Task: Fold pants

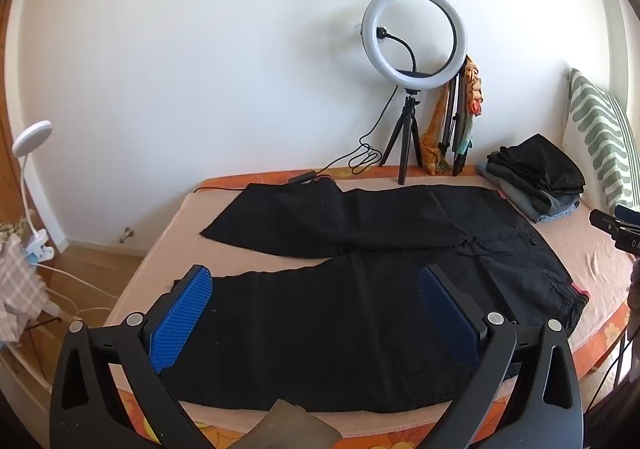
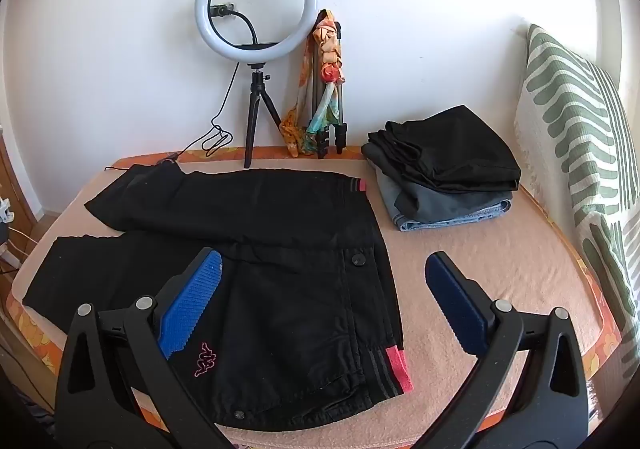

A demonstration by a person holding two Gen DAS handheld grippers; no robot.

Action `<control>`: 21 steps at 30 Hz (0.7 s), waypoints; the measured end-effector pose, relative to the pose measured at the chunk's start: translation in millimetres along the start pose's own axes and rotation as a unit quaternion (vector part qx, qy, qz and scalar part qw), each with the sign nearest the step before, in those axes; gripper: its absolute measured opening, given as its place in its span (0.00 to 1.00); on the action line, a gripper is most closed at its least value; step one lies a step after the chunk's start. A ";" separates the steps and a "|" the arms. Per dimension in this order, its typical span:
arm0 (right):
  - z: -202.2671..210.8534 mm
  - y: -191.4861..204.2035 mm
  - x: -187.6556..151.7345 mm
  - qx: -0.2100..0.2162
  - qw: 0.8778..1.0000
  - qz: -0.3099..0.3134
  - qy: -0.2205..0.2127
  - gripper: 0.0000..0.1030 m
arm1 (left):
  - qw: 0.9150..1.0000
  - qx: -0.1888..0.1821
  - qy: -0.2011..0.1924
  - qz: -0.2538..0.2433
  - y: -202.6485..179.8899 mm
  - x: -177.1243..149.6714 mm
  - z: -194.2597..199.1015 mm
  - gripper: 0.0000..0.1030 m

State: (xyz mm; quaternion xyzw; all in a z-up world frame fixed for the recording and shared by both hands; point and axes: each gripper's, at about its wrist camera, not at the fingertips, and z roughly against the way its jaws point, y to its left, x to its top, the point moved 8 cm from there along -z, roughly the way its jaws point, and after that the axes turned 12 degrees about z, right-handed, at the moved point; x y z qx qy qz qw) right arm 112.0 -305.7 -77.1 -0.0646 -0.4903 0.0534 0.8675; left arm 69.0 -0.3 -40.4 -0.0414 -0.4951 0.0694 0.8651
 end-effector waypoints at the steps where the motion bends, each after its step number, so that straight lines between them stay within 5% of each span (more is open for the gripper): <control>1: -0.3 -0.1 0.1 -0.001 1.000 0.001 0.000 1.00 | 1.000 -0.001 0.000 -0.001 -0.1 0.2 0.1 0.99; 21: -1.8 -1.2 0.6 0.003 1.000 -0.002 -0.002 1.00 | 1.000 0.007 -0.006 -0.004 0.1 2.0 1.8 0.99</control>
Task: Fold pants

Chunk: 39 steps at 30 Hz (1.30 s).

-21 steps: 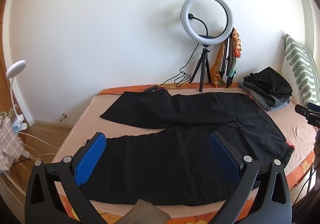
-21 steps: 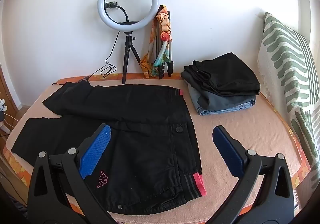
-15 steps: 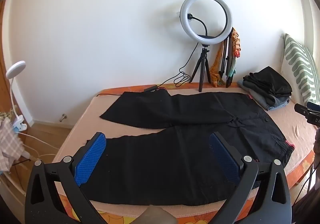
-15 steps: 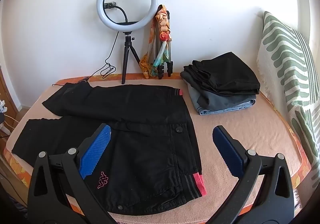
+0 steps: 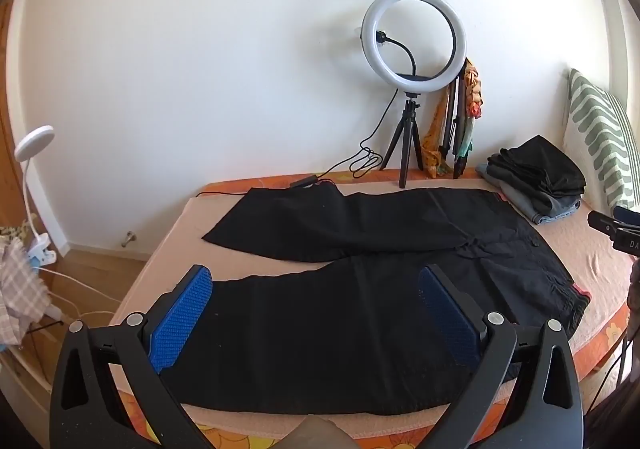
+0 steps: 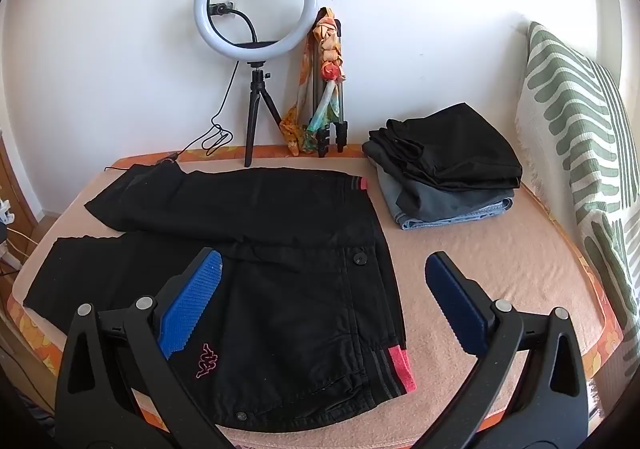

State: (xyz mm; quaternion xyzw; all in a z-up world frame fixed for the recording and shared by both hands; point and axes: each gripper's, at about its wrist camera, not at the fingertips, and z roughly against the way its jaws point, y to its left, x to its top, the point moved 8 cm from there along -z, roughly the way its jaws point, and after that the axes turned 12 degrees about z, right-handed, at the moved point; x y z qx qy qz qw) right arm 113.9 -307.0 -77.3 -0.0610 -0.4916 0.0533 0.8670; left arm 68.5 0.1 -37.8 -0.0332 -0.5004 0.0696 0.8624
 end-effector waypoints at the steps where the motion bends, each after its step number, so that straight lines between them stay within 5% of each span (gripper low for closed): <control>1: 0.2 0.3 0.2 0.000 1.000 0.000 0.000 1.00 | 1.000 0.001 -0.001 -0.001 -0.3 -0.1 -0.1 0.99; 39: -0.4 1.3 0.7 0.001 1.000 0.002 0.000 1.00 | 1.000 0.005 -0.010 -0.004 0.7 1.2 1.3 0.99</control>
